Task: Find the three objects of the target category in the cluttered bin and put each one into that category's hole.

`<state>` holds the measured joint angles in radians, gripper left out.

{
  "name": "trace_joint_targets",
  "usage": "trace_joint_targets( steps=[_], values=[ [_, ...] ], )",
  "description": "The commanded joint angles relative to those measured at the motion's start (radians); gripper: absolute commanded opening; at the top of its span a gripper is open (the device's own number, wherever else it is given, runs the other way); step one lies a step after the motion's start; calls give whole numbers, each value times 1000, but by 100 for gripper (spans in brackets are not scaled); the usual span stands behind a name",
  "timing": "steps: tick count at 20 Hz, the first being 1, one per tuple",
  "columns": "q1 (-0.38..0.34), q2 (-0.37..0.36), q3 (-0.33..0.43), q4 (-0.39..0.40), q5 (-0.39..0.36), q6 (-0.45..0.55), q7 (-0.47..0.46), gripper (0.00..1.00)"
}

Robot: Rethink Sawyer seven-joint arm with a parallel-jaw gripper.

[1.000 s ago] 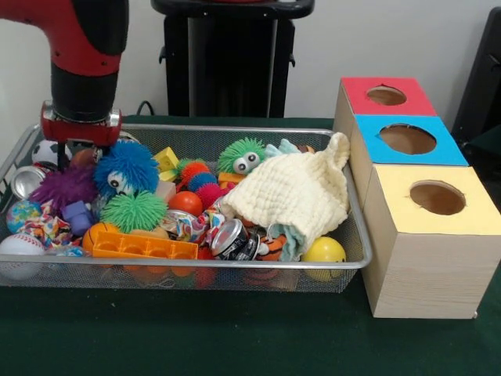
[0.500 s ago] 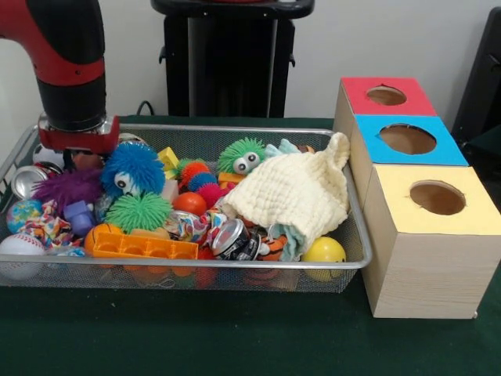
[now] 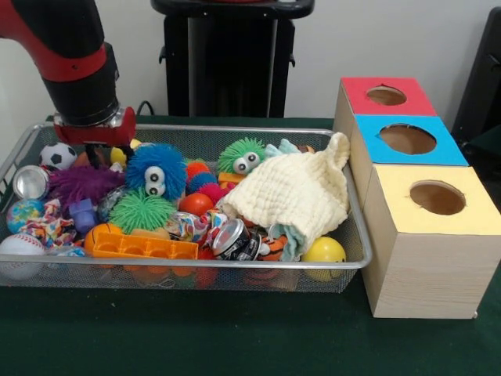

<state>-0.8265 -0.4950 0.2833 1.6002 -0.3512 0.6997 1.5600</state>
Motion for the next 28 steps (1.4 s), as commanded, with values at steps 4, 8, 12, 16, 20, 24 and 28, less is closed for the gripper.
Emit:
trace_joint_targets(
  steps=[4,8,12,16,20,24,28],
  values=[
    [-17,-30,193,161,-3,-154,-43,100],
    [-31,-39,215,172,-70,-290,-45,100],
    [-20,-35,219,157,-97,-305,-49,100],
    [13,-18,197,112,-112,-279,-59,100],
    [64,-3,150,40,-154,-232,-79,100],
    [74,11,154,0,-166,-209,-92,100],
    [96,-11,130,-1,-151,-118,-84,100]
  ],
)
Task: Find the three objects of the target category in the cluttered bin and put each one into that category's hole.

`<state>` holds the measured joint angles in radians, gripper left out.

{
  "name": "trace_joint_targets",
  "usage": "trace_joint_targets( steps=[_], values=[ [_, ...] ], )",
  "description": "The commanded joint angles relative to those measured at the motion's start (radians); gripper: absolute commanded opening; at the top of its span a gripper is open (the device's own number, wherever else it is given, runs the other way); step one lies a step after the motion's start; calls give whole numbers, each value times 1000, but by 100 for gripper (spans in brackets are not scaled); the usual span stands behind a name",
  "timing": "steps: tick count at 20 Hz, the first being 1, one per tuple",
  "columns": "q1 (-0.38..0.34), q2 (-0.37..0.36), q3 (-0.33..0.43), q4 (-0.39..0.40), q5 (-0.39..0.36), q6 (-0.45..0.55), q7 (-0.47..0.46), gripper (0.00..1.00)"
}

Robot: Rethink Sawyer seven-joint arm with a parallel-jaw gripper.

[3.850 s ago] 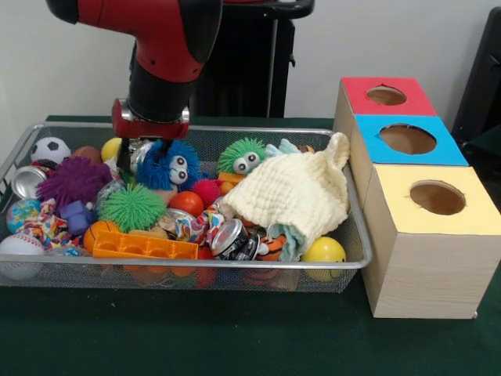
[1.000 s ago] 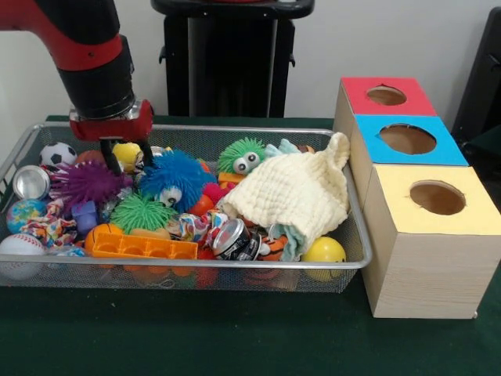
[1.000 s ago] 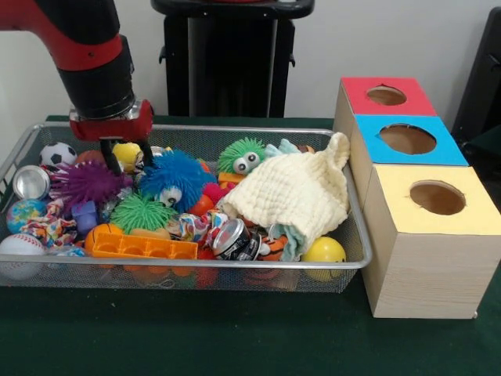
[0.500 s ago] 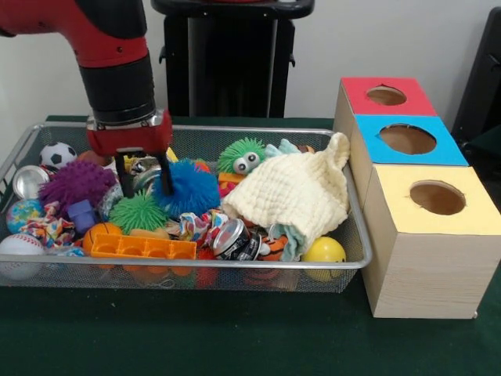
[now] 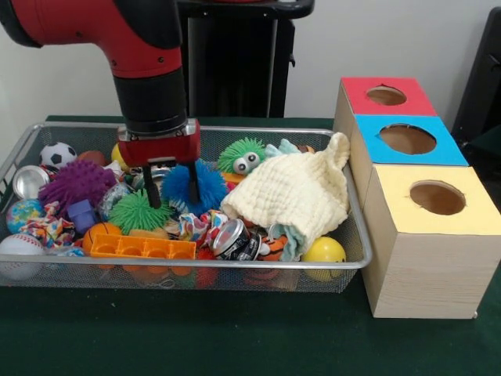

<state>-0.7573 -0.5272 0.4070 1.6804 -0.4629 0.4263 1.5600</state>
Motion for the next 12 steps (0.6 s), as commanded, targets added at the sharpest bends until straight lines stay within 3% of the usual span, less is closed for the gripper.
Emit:
trace_joint_targets(
  steps=[1,4,7,12],
  values=[
    [33,11,-3,-79,-32,184,-79,100],
    [28,-12,-2,-41,17,240,-45,100],
    [-11,-32,27,67,98,261,18,100],
    [-48,-12,74,170,155,166,68,100]
  ],
)
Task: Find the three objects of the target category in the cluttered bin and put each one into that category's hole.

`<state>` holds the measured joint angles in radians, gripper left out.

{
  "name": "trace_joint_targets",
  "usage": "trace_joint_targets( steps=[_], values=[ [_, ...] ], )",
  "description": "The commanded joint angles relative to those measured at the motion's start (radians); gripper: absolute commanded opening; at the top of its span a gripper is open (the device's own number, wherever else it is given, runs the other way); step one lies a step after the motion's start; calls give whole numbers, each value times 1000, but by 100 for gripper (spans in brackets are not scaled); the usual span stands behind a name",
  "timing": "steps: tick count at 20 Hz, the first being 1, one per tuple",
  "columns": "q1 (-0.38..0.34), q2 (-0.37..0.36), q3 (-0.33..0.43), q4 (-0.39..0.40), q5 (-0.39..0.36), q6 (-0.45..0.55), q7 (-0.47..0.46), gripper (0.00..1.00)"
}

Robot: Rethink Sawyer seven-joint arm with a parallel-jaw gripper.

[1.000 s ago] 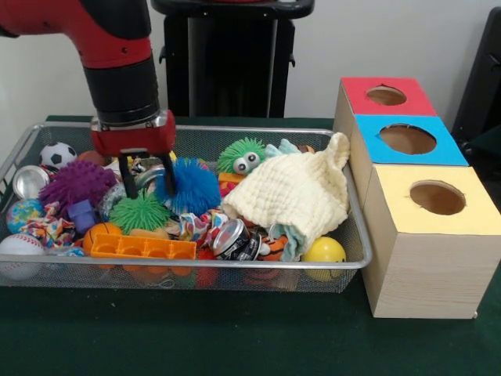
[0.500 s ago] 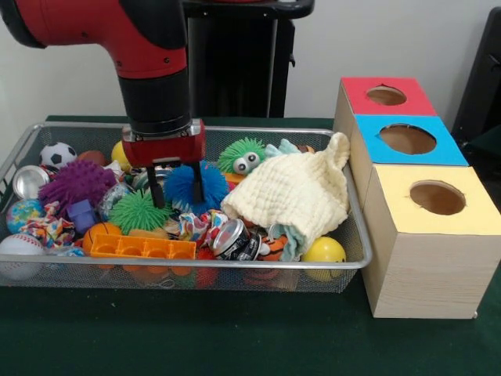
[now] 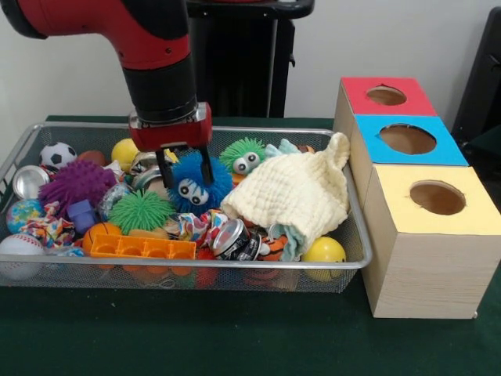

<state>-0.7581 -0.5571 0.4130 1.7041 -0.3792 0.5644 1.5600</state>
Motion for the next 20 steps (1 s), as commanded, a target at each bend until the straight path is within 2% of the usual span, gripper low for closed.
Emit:
trace_joint_targets(
  steps=[1,5,10,12,14,17,20],
  values=[
    [-53,18,75,167,78,-1,76,100],
    [-38,-9,74,207,120,-14,112,100],
    [24,-130,-3,205,118,137,92,100],
    [50,-168,-49,186,73,176,62,100],
    [83,-184,-102,148,-12,191,11,100],
    [123,-172,-176,75,-158,212,-59,100],
    [148,-166,-210,19,-269,251,-108,100]
  ],
)
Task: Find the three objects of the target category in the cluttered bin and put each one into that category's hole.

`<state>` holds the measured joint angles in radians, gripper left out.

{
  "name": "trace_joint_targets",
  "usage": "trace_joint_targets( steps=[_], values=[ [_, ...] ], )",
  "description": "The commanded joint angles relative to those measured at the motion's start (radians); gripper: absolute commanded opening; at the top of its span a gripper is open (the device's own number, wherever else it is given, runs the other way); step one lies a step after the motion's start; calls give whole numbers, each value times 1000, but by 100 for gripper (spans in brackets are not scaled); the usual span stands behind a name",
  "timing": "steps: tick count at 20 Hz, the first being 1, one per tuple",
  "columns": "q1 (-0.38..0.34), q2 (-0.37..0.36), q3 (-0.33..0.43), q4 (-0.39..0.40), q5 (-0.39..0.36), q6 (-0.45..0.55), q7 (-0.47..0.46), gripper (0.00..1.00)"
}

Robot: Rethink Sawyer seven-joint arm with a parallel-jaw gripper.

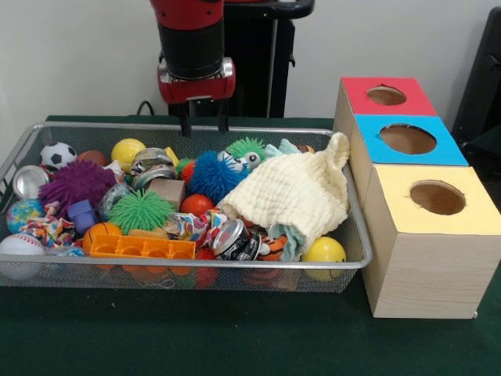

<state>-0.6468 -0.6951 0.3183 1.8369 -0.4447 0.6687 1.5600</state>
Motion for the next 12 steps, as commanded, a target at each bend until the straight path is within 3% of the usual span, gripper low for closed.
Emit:
trace_joint_targets(
  steps=[1,10,12],
  values=[
    [43,-26,-117,-126,-231,160,-121,100],
    [66,-6,-112,-170,-449,103,-148,100],
    [56,53,-115,-220,-511,71,-146,100]
  ],
)
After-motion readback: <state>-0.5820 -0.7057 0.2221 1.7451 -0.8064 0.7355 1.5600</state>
